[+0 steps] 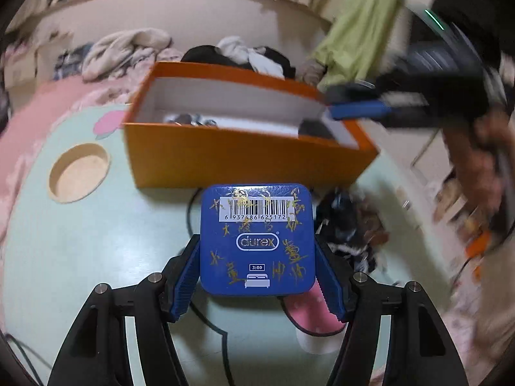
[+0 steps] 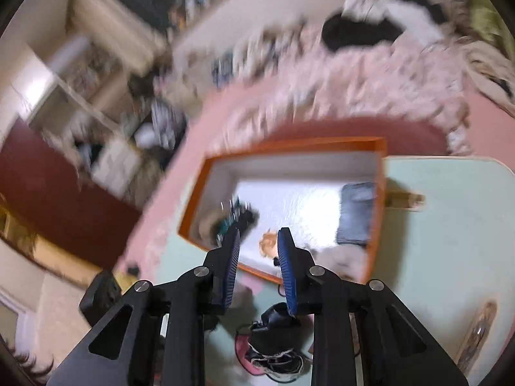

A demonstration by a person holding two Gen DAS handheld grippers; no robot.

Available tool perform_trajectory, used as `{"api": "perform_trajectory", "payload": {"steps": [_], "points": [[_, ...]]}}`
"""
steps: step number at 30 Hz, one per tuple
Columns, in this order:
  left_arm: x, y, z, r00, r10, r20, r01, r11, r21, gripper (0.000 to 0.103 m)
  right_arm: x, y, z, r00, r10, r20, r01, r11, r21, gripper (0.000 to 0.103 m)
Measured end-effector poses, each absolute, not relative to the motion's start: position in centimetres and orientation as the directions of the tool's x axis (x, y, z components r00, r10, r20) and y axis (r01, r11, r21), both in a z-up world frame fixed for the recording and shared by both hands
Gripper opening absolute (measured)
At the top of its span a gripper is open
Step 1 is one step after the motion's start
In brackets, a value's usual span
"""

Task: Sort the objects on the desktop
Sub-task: 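Place the brown packet on the table with the right gripper while the left gripper moves the blue tin there, then grasp the small figurine in the box with the right gripper, place it on the table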

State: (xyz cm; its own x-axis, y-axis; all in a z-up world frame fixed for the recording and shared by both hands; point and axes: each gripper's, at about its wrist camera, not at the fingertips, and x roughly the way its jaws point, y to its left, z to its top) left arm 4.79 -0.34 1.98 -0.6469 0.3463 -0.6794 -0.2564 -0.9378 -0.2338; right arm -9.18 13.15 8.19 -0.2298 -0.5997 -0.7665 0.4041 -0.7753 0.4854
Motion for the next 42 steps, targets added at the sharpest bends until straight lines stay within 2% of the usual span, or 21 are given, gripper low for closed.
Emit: {"api": "perform_trajectory", "payload": {"steps": [2,4,5,7,9,12,13,15,16,18,20,24,26,32,35,37,39,41,42], "points": [[5.0,0.4,1.6,-0.638,0.343,-0.689,-0.278,-0.937,-0.21,0.066,-10.5,11.3,6.9,-0.186,-0.51,-0.84,0.403,-0.819,0.409,0.026],[5.5,0.8,1.4,-0.627,0.357,-0.692,-0.308,-0.93,-0.201,0.067,-11.4,9.7,5.9,-0.149,-0.466,-0.872,0.419,-0.829,0.371,0.027],[5.7,1.0,1.3,-0.623,0.362,-0.694,-0.323,-0.926,-0.194,0.068,-11.6,9.5,5.5,-0.124,-0.463,-0.878,0.424,-0.825,0.374,0.031],[5.9,1.4,1.3,-0.615,0.36,-0.702,-0.341,-0.924,-0.175,0.077,-12.1,8.6,4.4,-0.071,-0.441,-0.895,0.436,-0.82,0.37,0.037],[5.8,1.6,1.2,-0.607,0.354,-0.712,-0.345,-0.924,-0.165,0.078,-12.4,8.3,3.2,-0.071,-0.393,-0.917,0.433,-0.84,0.327,0.047],[5.8,1.3,1.1,-0.605,0.362,-0.709,-0.345,-0.922,-0.176,0.079,-12.1,8.0,2.9,-0.108,-0.359,-0.927,0.464,-0.843,0.272,0.047],[5.9,1.1,1.1,-0.606,0.364,-0.707,-0.344,-0.922,-0.179,0.079,-11.8,8.0,3.0,-0.122,-0.346,-0.93,0.48,-0.841,0.25,0.046],[5.9,1.0,1.1,-0.607,0.365,-0.706,-0.337,-0.923,-0.187,0.079,-10.6,7.4,3.1,-0.186,-0.284,-0.94,0.52,-0.841,0.151,0.031],[5.9,0.9,1.2,-0.608,0.365,-0.705,-0.335,-0.923,-0.189,0.079,-10.3,7.6,3.2,-0.192,-0.311,-0.931,0.521,-0.836,0.172,0.027],[6.0,0.7,1.4,-0.615,0.366,-0.698,-0.331,-0.924,-0.193,0.079,-10.2,8.0,3.3,-0.175,-0.361,-0.916,0.519,-0.824,0.226,0.011],[6.2,0.6,1.6,-0.624,0.368,-0.69,-0.331,-0.924,-0.194,0.079,-10.4,8.6,3.4,-0.168,-0.408,-0.897,0.509,-0.816,0.276,0.006],[6.3,0.5,1.7,-0.634,0.376,-0.676,-0.329,-0.922,-0.204,0.079,-10.6,10.0,4.3,-0.232,-0.466,-0.854,0.477,-0.819,0.318,0.003],[6.4,0.5,1.7,-0.635,0.382,-0.672,-0.33,-0.92,-0.211,0.079,-10.9,11.6,5.7,-0.258,-0.549,-0.795,0.461,-0.793,0.398,0.0],[6.5,0.0,1.8,-0.64,0.391,-0.661,-0.321,-0.918,-0.232,0.079,-9.7,14.2,10.7,-0.343,-0.693,-0.634,0.483,-0.709,0.514,0.0],[6.0,-0.1,1.8,-0.64,0.389,-0.663,-0.311,-0.92,-0.24,0.079,-8.1,14.4,12.5,-0.364,-0.706,-0.608,0.512,-0.697,0.503,0.001],[5.9,0.0,1.8,-0.637,0.389,-0.665,-0.311,-0.92,-0.24,0.079,-7.8,13.9,12.8,-0.379,-0.654,-0.654,0.514,-0.737,0.439,0.007],[6.0,0.0,1.7,-0.636,0.39,-0.666,-0.314,-0.919,-0.239,0.079,-8.5,13.3,12.3,-0.386,-0.591,-0.708,0.485,-0.783,0.389,0.036],[6.0,0.1,1.7,-0.635,0.391,-0.666,-0.316,-0.919,-0.238,0.079,-9.6,12.4,10.8,-0.346,-0.572,-0.744,0.438,-0.799,0.411,0.053],[6.0,0.1,1.7,-0.634,0.391,-0.667,-0.316,-0.918,-0.238,0.079,-10.1,12.0,10.0,-0.309,-0.585,-0.75,0.415,-0.792,0.447,0.054]]}}
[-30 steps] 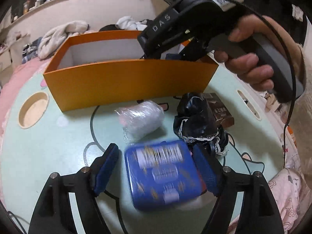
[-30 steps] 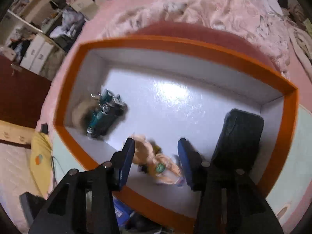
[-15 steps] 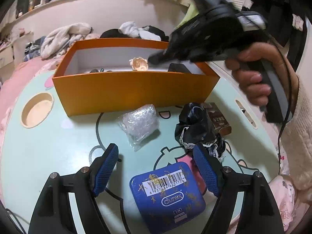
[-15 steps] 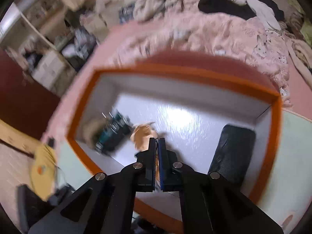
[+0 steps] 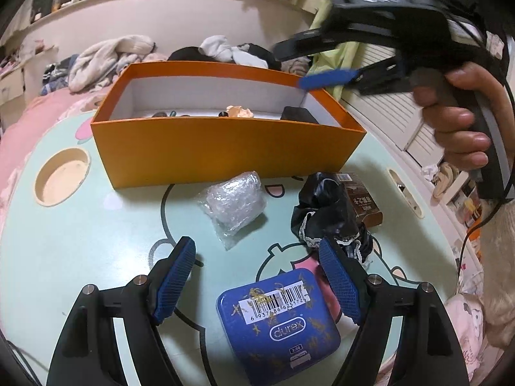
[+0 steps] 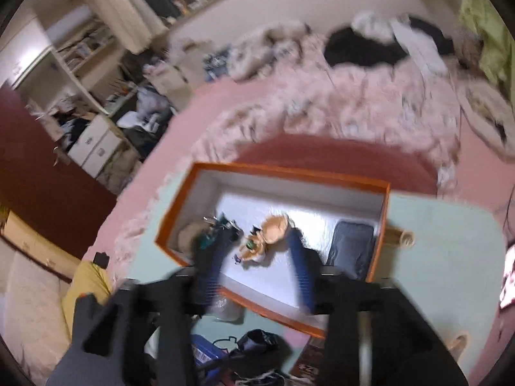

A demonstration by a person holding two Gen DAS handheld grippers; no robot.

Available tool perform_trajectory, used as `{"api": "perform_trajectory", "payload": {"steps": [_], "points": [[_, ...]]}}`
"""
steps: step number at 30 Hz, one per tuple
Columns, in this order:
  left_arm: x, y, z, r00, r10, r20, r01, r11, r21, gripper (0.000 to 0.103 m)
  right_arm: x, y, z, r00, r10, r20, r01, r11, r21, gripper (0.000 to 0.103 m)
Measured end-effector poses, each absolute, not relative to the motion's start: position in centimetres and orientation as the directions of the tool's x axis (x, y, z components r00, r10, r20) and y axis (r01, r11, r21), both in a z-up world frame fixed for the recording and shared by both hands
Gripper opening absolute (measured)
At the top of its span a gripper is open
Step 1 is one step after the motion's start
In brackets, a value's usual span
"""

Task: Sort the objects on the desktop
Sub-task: 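Grasp the small figurine in the box with the right gripper, place it on the table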

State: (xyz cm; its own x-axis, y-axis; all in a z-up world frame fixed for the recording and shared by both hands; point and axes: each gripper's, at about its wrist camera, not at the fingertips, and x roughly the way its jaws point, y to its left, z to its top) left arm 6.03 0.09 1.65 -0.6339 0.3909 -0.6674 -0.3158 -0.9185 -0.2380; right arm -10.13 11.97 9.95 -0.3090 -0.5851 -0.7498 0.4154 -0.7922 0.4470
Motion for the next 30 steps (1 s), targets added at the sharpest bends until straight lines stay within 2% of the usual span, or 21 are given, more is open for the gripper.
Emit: {"api": "perform_trajectory", "payload": {"steps": [2,3,6,8,11,12,13,14,17,22,25,30], "points": [[6.1,-0.1,1.6,-0.634,0.392,-0.667,-0.317,-0.918,-0.239,0.079,-11.4,10.6,7.6,-0.233,-0.613,-0.755,0.353,-0.776,0.522,0.054],[6.1,-0.1,1.7,-0.635,0.393,-0.665,-0.317,-0.918,-0.24,0.079,-11.8,9.8,6.6,-0.22,-0.59,-0.777,0.323,-0.796,0.513,0.054],[6.1,-0.3,1.7,-0.636,0.395,-0.664,-0.314,-0.917,-0.245,0.079,-13.0,7.6,4.3,-0.256,-0.45,-0.856,0.257,-0.885,0.388,0.054],[6.1,-0.3,1.7,-0.637,0.391,-0.665,-0.31,-0.919,-0.243,0.079,-12.8,6.4,4.1,-0.337,-0.39,-0.857,0.275,-0.911,0.307,0.055],[6.3,-0.5,1.9,-0.647,0.392,-0.654,-0.308,-0.919,-0.246,0.079,-12.0,4.8,4.1,-0.416,-0.298,-0.859,0.347,-0.925,0.153,0.043],[6.3,-0.6,1.9,-0.649,0.394,-0.651,-0.307,-0.918,-0.249,0.079,-11.8,4.8,3.9,-0.423,-0.299,-0.855,0.362,-0.921,0.143,0.028],[6.3,-0.6,1.9,-0.649,0.396,-0.65,-0.306,-0.918,-0.253,0.079,-11.8,4.8,3.8,-0.429,-0.301,-0.852,0.372,-0.918,0.137,0.025],[6.3,-0.7,1.8,-0.648,0.396,-0.651,-0.304,-0.918,-0.255,0.079,-11.8,5.2,3.9,-0.426,-0.317,-0.847,0.373,-0.915,0.154,0.025],[6.2,-0.7,1.7,-0.647,0.394,-0.653,-0.3,-0.919,-0.257,0.079,-12.2,7.4,4.5,-0.376,-0.478,-0.794,0.369,-0.863,0.345,0.025],[6.3,-0.9,1.8,-0.654,0.397,-0.644,-0.294,-0.918,-0.267,0.079,-10.4,10.4,8.3,-0.454,-0.598,-0.661,0.416,-0.798,0.436,0.025],[6.3,-1.1,1.8,-0.655,0.395,-0.644,-0.285,-0.919,-0.274,0.079,-8.9,12.3,10.4,-0.452,-0.68,-0.577,0.451,-0.733,0.51,0.025],[6.5,-1.2,2.0,-0.666,0.39,-0.635,-0.282,-0.921,-0.27,0.079,-5.9,14.4,11.1,-0.382,-0.784,-0.49,0.484,-0.621,0.616,0.025]]}}
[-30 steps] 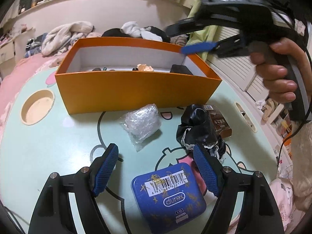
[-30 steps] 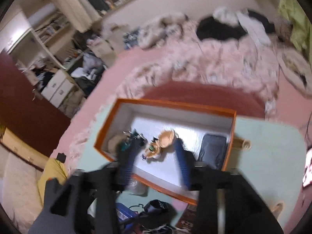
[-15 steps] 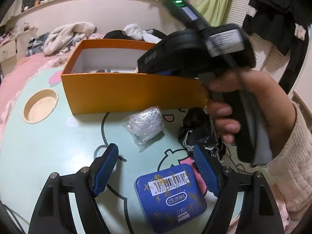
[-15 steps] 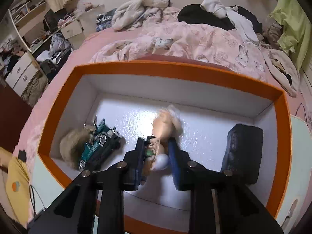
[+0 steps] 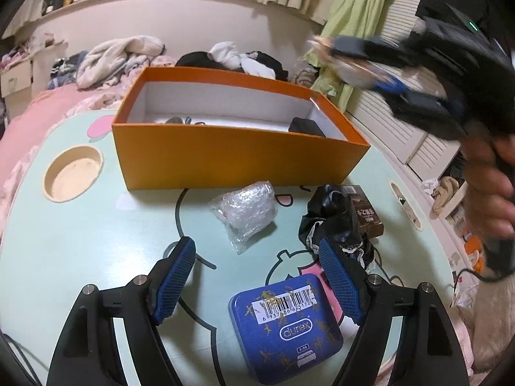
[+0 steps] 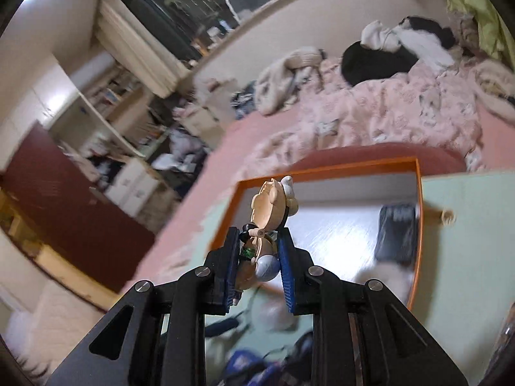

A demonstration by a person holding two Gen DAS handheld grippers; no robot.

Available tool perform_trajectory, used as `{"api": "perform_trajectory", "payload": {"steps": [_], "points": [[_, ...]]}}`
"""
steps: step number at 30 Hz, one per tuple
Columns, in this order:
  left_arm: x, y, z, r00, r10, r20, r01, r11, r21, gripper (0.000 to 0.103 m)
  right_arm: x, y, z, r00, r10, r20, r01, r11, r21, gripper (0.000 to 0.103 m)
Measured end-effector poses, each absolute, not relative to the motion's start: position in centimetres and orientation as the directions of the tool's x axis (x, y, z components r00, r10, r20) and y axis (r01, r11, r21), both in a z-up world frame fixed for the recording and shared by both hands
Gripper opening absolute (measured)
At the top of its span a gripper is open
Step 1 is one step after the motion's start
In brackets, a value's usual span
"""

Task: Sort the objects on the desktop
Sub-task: 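Grasp the small figurine in the box with the right gripper, place it on the table, then grasp the black pouch in the box with the left gripper, place it on the table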

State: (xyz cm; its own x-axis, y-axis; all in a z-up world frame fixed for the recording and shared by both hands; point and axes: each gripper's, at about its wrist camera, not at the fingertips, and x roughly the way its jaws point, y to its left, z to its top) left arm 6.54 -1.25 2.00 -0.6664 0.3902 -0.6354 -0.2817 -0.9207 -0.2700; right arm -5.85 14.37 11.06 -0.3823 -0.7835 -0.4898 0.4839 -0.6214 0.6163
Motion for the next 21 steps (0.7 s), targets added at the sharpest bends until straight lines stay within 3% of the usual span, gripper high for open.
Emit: {"api": "perform_trajectory", "payload": {"steps": [2,7,12,13,15,16,17,19,21], "points": [[6.7,-1.6,2.3,-0.678,0.395,-0.62,-0.282,-0.918,-0.277,0.079,-4.4,14.7,10.4,-0.333,-0.798,-0.502,0.496,-0.601,0.627,0.025],[6.1,-3.0,4.1,-0.713,0.409,-0.57,-0.267,-0.909,-0.319,0.079,-3.1,13.4,6.3,-0.308,-0.712,-0.631,0.472,-0.69,0.549,0.026],[3.6,-2.3,9.3,-0.734,0.473,-0.487,-0.336,-0.876,-0.345,0.079,-3.3,13.5,4.8,-0.374,-0.715,-0.59,0.438,-0.697,0.567,0.031],[2.3,-1.5,10.2,-0.718,0.487,-0.498,-0.352,-0.871,-0.343,0.079,-3.2,13.9,4.9,-0.399,-0.714,-0.575,0.432,-0.699,0.569,0.034],[-0.8,0.2,11.2,-0.663,0.508,-0.55,-0.364,-0.861,-0.357,0.079,-2.2,15.1,5.4,-0.472,-0.704,-0.53,0.413,-0.708,0.573,0.052],[-2.9,1.4,11.3,-0.614,0.516,-0.598,-0.363,-0.857,-0.367,0.078,-1.5,15.5,5.5,-0.502,-0.698,-0.51,0.408,-0.711,0.573,0.056],[-4.9,2.6,11.1,-0.561,0.516,-0.647,-0.357,-0.856,-0.374,0.076,-0.9,16.0,5.5,-0.524,-0.696,-0.491,0.408,-0.711,0.573,0.057],[-8.6,5.0,9.9,-0.461,0.494,-0.737,-0.351,-0.864,-0.36,0.062,-0.2,16.6,5.1,-0.532,-0.701,-0.476,0.405,-0.704,0.584,0.057],[-11.9,7.1,7.9,-0.361,0.474,-0.803,-0.334,-0.87,-0.364,0.057,0.0,17.0,4.5,-0.528,-0.705,-0.474,0.385,-0.696,0.606,0.057]]}}
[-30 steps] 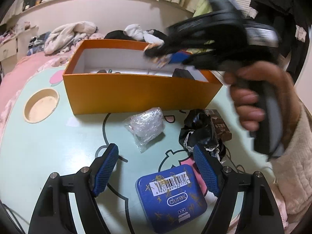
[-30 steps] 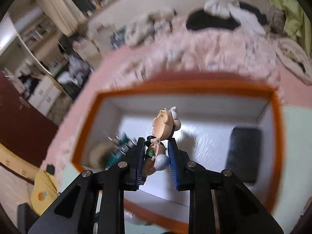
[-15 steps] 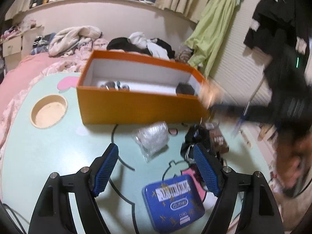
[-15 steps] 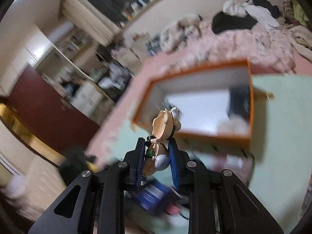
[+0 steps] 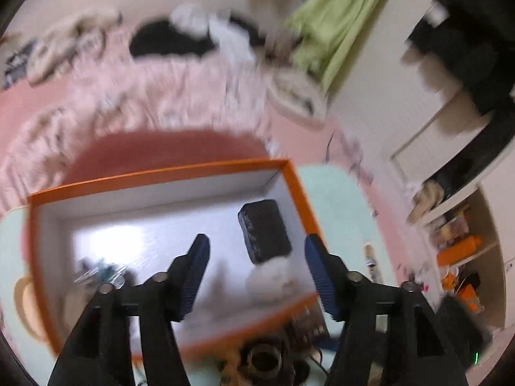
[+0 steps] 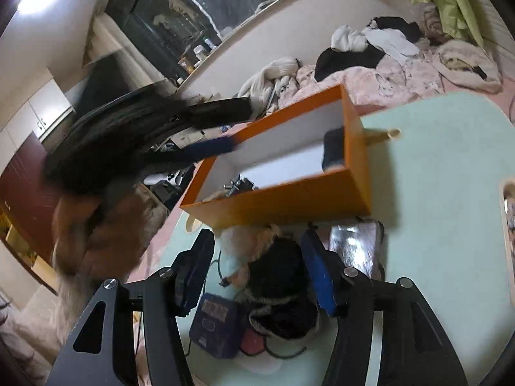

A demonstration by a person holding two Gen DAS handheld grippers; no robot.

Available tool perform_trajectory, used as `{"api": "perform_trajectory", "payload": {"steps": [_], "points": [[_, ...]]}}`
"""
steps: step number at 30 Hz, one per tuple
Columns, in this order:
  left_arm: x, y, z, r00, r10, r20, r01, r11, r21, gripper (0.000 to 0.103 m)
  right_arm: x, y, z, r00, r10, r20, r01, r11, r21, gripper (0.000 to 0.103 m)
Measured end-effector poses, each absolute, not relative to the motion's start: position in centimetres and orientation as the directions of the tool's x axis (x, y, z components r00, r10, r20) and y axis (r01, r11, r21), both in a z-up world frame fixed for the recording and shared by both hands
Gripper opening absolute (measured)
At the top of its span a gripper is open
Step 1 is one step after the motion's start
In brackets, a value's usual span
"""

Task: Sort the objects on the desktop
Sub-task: 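Grasp the black pouch in the box with the left gripper, place it on the table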

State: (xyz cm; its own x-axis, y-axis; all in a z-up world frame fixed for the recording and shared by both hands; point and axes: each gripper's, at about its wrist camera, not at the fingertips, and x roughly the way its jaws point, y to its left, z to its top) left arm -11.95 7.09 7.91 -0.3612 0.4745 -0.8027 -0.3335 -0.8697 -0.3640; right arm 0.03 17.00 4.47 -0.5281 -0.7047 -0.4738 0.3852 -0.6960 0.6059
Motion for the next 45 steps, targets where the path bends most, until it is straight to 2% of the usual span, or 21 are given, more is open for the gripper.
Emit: {"api": "perform_trajectory", "payload": {"steps": [2,5,6,7,12,18,20,22,27,29,30,31,33,36,40,42,45], "points": [[-13.8,8.3,6.2,-0.29,0.478,-0.829,-0.302,-0.868,-0.395,0.051,0.0,17.3,3.8,-0.516,-0.71,-0.479,0.365,-0.688,0.628,0.057],[-14.9,10.3,4.2,-0.25,0.437,-0.864,-0.301,-0.883,-0.36,0.05,-0.4,17.3,3.4,-0.505,-0.715,-0.484,0.352,-0.683,0.64,0.057],[-15.1,10.8,3.7,-0.242,0.423,-0.873,-0.291,-0.89,-0.351,0.052,-0.5,17.4,3.4,-0.504,-0.716,-0.483,0.352,-0.681,0.642,0.057],[-15.2,10.7,3.4,-0.237,0.448,-0.862,-0.279,-0.881,-0.381,0.052,-0.6,17.5,3.5,-0.502,-0.718,-0.481,0.353,-0.679,0.644,0.057],[-14.4,10.1,3.6,-0.273,0.435,-0.858,-0.309,-0.884,-0.35,0.052,-0.3,18.0,3.1,-0.495,-0.732,-0.469,0.355,-0.663,0.66,0.057],[-14.7,6.5,4.6,-0.339,0.419,-0.842,-0.254,-0.903,-0.347,0.05,-0.2,18.5,2.8,-0.485,-0.742,-0.463,0.345,-0.649,0.678,0.057],[-15.3,6.0,4.8,-0.348,0.437,-0.829,-0.235,-0.897,-0.374,0.053,-0.2,18.5,2.9,-0.484,-0.743,-0.462,0.346,-0.647,0.679,0.057],[-15.5,6.3,5.1,-0.345,0.439,-0.83,-0.225,-0.897,-0.381,0.063,-0.2,18.6,2.9,-0.483,-0.744,-0.462,0.346,-0.647,0.68,0.057],[-15.5,7.8,3.5,-0.283,0.353,-0.892,-0.263,-0.923,-0.282,0.064,-0.2,18.6,3.2,-0.485,-0.741,-0.463,0.345,-0.65,0.677,0.057],[-15.1,8.7,3.6,-0.337,0.305,-0.891,-0.288,-0.934,-0.211,0.055,-0.1,18.6,3.3,-0.487,-0.74,-0.464,0.344,-0.651,0.676,0.057],[-15.0,8.6,3.7,-0.35,0.295,-0.889,-0.29,-0.937,-0.197,0.041,0.0,18.6,3.3,-0.487,-0.739,-0.465,0.345,-0.652,0.675,0.057],[-14.8,8.3,3.8,-0.348,0.306,-0.886,-0.287,-0.935,-0.21,0.04,0.1,18.6,3.4,-0.488,-0.739,-0.464,0.347,-0.652,0.674,0.057],[-14.6,6.6,4.2,-0.35,0.381,-0.856,-0.276,-0.915,-0.294,0.04,0.1,18.5,3.5,-0.49,-0.738,-0.465,0.348,-0.654,0.672,0.057],[-13.3,4.6,6.2,-0.431,0.439,-0.788,-0.266,-0.897,-0.354,0.04,0.2,18.5,3.6,-0.491,-0.736,-0.466,0.349,-0.656,0.669,0.057],[-9.0,0.0,10.1,-0.538,0.543,-0.644,-0.285,-0.837,-0.468,0.04,0.3,18.5,3.7,-0.49,-0.733,-0.472,0.347,-0.66,0.666,0.057],[-6.2,-1.6,11.0,-0.565,0.562,-0.604,-0.306,-0.822,-0.48,0.04,0.3,18.4,3.9,-0.489,-0.733,-0.472,0.348,-0.661,0.665,0.057],[-2.6,-3.3,10.1,-0.571,0.54,-0.618,-0.305,-0.839,-0.45,0.04,0.4,18.4,4.2,-0.494,-0.729,-0.474,0.349,-0.666,0.659,0.057]]}}
